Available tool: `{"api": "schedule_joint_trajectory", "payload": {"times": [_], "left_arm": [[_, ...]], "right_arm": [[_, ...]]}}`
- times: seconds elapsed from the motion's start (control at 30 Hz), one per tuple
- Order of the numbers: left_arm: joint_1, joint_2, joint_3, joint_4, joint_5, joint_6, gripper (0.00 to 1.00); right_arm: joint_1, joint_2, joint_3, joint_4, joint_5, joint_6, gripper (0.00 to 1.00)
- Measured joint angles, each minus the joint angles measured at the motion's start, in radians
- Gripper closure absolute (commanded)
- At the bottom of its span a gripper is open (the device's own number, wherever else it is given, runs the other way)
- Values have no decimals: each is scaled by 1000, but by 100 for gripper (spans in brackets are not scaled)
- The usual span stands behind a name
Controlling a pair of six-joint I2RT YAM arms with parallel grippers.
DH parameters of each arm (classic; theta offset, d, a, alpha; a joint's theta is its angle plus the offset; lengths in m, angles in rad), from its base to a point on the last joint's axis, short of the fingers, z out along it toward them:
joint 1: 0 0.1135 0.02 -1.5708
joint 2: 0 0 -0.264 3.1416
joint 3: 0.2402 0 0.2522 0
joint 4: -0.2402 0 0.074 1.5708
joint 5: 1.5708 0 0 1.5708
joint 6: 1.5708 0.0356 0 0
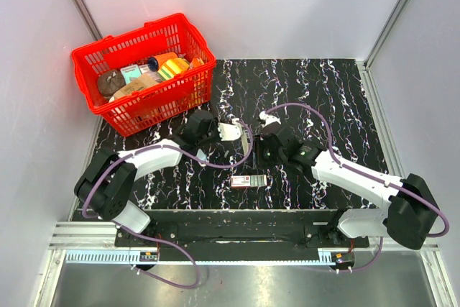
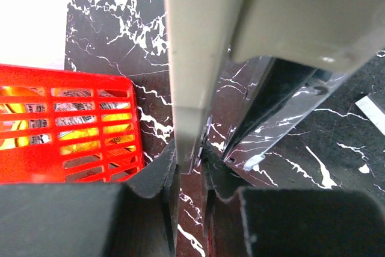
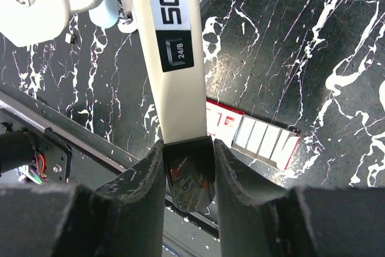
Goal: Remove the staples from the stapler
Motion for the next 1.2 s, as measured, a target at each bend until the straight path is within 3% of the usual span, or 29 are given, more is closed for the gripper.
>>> {"api": "schedule_joint_trajectory", "payload": {"times": [0.17, 0.3, 0.43, 0.63, 0.83, 0.87, 0.93, 0.97, 1.2], "left_arm": [[-7, -12, 0, -6, -10, -4, 98], [-8, -27, 64, -180, 29, -106, 77], [-7, -40, 184, -385, 185, -256, 69], [-13, -96, 303, -576, 445, -408, 58], [2, -114, 344, -701, 535, -478, 40], [13, -123, 347, -719, 539, -485, 33], [56, -147, 370, -769, 550, -507, 5], [75, -157, 383, -786, 550, -508, 1], [227, -230, 477, -906, 554, -545, 1]], "right_arm": [[0, 0, 0, -1, 0, -2, 100], [3, -2, 19, -11, 20, -2, 100], [-23, -3, 117, -44, 77, 3, 100], [-205, 22, 258, -106, 169, -25, 100], [-262, 111, 315, -146, 233, -82, 100], [-265, 128, 320, -151, 244, -93, 100], [-268, 171, 331, -158, 271, -119, 100], [-270, 195, 333, -158, 286, -131, 100], [-305, 420, 361, -154, 377, -187, 100]]}}
